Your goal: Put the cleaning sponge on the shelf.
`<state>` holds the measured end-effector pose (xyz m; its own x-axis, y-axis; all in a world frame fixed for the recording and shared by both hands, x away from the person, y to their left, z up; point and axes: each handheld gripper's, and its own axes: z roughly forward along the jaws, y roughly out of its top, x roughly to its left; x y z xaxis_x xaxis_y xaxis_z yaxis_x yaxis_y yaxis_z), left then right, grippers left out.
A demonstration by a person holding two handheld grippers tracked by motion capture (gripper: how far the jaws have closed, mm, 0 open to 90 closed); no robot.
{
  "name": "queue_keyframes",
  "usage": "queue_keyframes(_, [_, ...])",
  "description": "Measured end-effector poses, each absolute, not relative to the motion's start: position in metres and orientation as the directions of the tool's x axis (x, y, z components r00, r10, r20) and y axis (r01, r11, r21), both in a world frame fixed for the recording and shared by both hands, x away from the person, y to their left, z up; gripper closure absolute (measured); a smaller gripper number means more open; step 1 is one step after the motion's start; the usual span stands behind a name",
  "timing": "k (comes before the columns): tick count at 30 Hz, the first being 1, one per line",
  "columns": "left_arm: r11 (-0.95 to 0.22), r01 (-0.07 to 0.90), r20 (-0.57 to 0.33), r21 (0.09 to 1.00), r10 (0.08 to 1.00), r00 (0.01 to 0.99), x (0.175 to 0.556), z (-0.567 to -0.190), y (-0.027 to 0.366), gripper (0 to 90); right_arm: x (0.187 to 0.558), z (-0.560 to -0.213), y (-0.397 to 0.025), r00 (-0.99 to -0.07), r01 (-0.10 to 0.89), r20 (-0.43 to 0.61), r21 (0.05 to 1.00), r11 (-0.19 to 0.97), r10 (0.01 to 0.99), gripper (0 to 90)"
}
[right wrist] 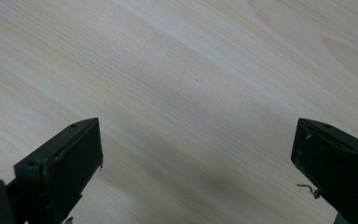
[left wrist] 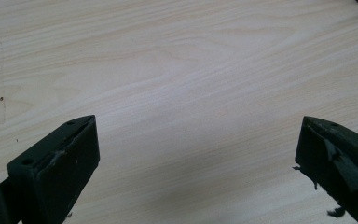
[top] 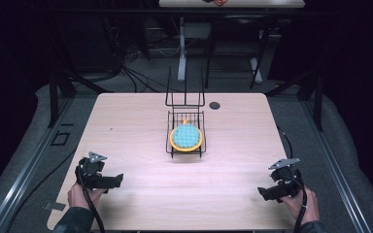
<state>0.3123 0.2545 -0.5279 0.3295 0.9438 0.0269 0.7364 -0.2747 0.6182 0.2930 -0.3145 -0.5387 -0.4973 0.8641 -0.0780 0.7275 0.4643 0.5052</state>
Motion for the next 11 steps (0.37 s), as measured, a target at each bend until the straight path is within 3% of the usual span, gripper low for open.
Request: queue_keyframes(11, [-0.283,0.749,0.032,0.599,0.943,0.330,0.3159,-0.5326,0.2522,0.0,0.2917,-0.5360,-0.3158,-0.497,0.720,-0.079,0.520,0.461,0.864,1.1])
